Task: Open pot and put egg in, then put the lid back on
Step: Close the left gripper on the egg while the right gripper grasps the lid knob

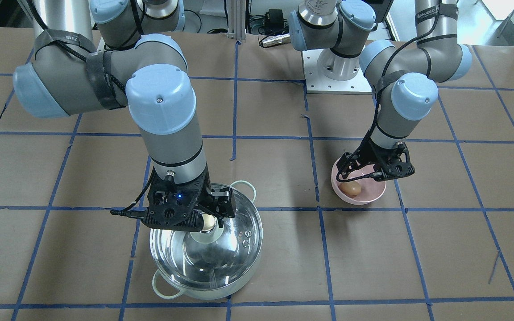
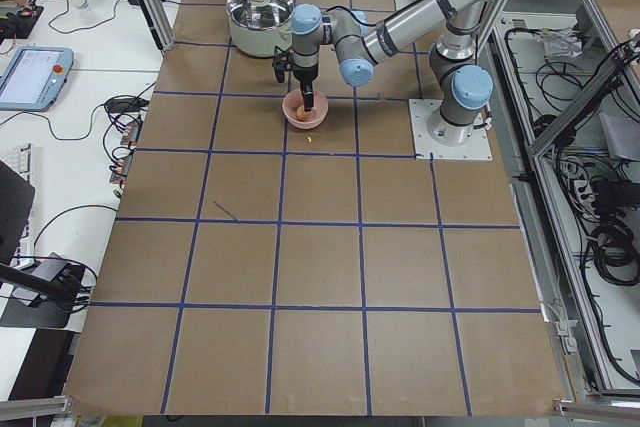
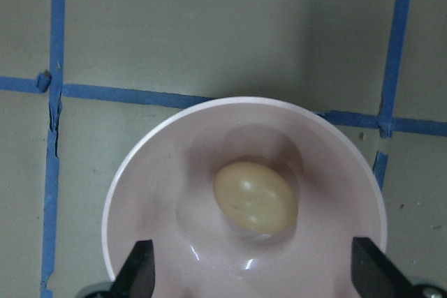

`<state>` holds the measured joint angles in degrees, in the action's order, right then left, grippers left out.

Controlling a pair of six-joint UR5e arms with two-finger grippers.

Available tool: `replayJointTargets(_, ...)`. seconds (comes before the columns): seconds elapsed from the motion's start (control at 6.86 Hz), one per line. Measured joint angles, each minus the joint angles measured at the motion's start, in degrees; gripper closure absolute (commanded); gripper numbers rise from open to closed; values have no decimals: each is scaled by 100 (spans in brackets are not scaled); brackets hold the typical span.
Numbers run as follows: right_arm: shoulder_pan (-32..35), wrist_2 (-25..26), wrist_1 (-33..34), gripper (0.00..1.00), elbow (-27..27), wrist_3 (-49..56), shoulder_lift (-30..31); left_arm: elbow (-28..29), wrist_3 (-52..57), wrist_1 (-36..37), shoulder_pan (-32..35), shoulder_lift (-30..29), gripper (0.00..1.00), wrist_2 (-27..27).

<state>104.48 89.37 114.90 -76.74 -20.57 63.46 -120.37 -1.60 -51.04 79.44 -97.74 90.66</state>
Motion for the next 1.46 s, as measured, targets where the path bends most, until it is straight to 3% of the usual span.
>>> replayJointTargets(0.29, 2, 14, 152, 20, -3, -4, -101, -50, -610, 177, -3, -44, 2, -2)
replayJointTargets(0.73, -4, 10, 239, 26, -16, -14, -162, -115, -1280, 484, -1, -250, 2, -24)
replayJointTargets(1.02, 1, 8, 242, 37, -34, -15, -169, -156, -1695, 562, -1, -282, 2, -17)
replayJointTargets(1.46, 5, 0, 241, 38, -62, -24, -191, -165, -2339, 788, 1, -314, 2, -5)
